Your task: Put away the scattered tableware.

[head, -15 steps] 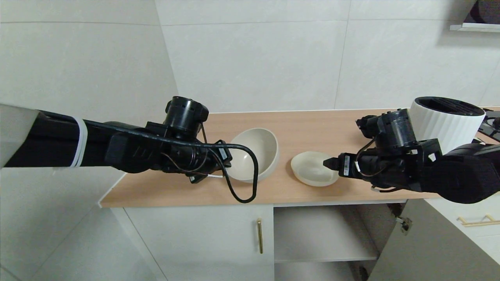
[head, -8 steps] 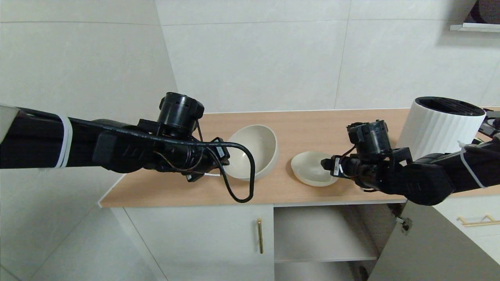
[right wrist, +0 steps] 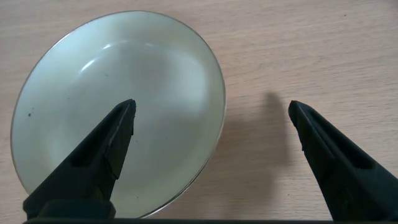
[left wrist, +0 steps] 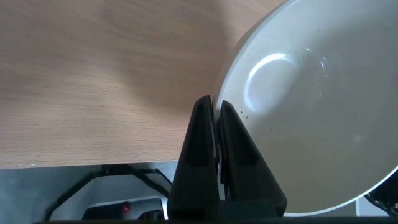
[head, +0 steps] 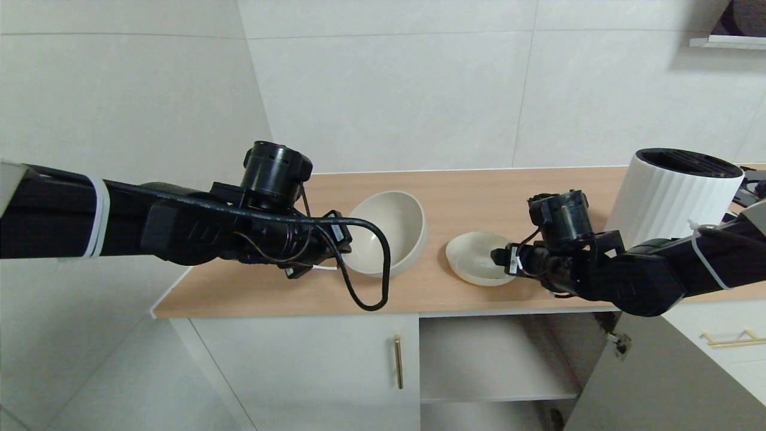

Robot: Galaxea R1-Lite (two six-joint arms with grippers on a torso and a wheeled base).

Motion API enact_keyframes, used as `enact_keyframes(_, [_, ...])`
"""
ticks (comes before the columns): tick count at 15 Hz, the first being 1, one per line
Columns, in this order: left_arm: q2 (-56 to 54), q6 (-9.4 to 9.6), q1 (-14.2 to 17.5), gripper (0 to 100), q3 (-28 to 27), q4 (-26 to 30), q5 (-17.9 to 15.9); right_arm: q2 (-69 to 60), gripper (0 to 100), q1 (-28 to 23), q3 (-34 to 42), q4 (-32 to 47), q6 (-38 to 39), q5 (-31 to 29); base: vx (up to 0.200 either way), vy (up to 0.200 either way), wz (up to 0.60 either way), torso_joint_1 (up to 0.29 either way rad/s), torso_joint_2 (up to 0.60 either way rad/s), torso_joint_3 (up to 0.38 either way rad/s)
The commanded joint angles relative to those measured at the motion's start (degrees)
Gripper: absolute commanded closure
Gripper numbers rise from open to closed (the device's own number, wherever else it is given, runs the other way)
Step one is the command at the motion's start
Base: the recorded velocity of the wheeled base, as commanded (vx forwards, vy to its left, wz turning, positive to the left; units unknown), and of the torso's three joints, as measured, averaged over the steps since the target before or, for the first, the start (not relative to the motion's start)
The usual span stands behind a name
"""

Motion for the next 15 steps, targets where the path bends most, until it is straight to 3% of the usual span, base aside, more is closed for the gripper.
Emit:
enact_keyframes(1, [-0.1, -0.03, 0.0, 100, 0.0, 0.0, 0.0, 0.1, 0, 0.0, 0.1, 0.0, 0.0, 0.0, 0.000, 0.000, 0.00, 0.000, 0.00, 0.000])
enact_keyframes(3, [-0.1, -0.03, 0.0, 100, 0.0, 0.0, 0.0, 0.2, 0, 0.0, 0.1, 0.1, 0.0, 0.0, 0.000, 0.000, 0.00, 0.000, 0.00, 0.000])
enact_keyframes(4, [-0.1, -0.03, 0.0, 100, 0.0, 0.0, 0.0, 0.3, 100, 0.0, 0.1, 0.1, 0.0, 0.0, 0.000, 0.000, 0.00, 0.000, 0.00, 0.000])
enact_keyframes(15, [-0.9, 0.23, -0.4, 100, 1.0, 0.0, 0.3, -2.4, 100, 0.0, 0.8, 0.7, 0.1, 0.6, 0.000, 0.000, 0.00, 0.000, 0.00, 0.000])
